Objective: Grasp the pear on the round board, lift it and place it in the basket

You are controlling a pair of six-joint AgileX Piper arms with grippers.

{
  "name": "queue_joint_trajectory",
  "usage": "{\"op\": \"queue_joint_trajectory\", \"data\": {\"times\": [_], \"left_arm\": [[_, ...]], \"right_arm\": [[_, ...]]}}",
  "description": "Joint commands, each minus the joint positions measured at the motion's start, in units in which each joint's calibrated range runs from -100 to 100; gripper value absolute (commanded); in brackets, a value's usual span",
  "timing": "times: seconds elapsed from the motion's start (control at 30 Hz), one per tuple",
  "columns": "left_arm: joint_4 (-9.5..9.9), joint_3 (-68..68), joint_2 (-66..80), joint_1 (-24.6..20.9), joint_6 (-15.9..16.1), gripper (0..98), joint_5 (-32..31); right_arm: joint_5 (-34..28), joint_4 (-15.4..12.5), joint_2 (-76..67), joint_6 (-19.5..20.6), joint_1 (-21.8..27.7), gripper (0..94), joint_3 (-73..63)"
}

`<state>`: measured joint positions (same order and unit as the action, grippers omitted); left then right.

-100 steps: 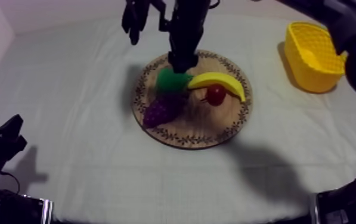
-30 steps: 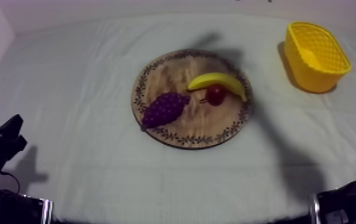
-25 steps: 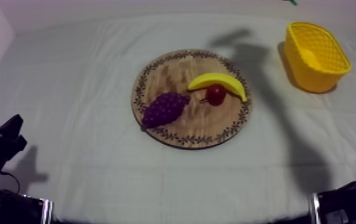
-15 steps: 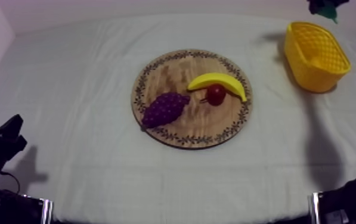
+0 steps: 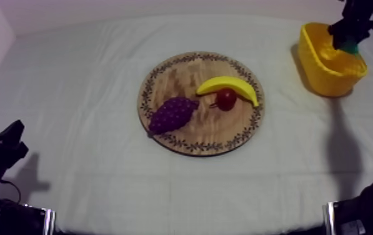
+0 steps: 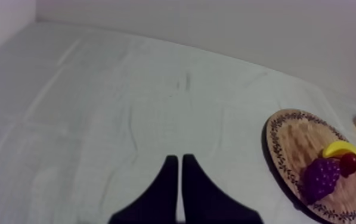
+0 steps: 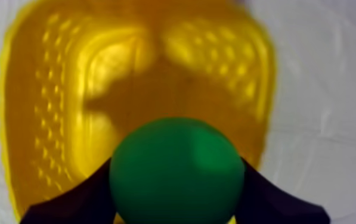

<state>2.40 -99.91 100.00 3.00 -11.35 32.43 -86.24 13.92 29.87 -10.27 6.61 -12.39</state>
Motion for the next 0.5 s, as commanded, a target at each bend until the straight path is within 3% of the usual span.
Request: {"op": "queue_joint_trajectory", "data": {"times": [0.0,0.47], "left_arm": [[0.02,0.02,0.0,0.0,0.0,0.1,-0.01],[0.02,0.02,0.0,0.0,0.0,0.1,-0.01]], "right_arm": [[0.49,-0.14,0.88,-0.01,0.07,39.4,0.89],[1.29,-1.61,3.8,-1.04,1.77,72.1,0.08]]}}
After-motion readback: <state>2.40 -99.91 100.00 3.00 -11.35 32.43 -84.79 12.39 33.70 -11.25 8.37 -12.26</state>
